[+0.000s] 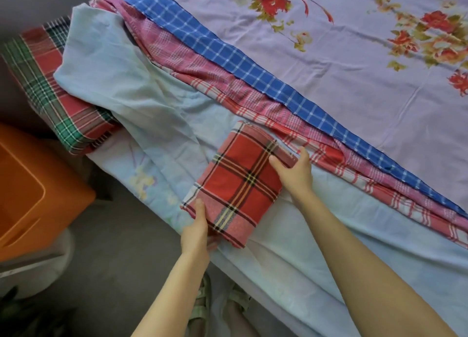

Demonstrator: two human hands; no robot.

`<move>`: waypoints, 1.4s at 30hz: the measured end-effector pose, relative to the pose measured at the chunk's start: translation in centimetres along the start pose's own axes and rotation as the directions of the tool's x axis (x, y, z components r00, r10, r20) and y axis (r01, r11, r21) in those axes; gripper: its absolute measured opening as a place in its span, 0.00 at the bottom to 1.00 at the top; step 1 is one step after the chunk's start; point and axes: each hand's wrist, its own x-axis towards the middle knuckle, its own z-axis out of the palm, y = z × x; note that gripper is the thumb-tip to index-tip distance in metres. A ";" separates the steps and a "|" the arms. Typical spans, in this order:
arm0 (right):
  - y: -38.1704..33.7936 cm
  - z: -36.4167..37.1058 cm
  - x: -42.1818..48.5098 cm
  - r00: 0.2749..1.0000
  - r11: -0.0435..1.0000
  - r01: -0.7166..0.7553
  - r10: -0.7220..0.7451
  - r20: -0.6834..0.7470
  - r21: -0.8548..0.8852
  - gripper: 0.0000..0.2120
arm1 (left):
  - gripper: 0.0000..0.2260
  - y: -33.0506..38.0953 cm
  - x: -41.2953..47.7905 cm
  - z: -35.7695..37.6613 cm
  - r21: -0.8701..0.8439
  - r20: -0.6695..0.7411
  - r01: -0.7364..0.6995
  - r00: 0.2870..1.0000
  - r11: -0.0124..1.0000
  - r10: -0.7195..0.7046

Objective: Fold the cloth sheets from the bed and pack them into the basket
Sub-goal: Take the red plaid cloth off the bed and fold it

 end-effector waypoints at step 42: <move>-30.9 29.3 1.5 0.912 0.482 0.404 -0.279 0.301 -0.777 0.34 | 0.31 41.8 13.2 -20.2 -0.231 -0.267 -0.188 0.956 0.955 0.123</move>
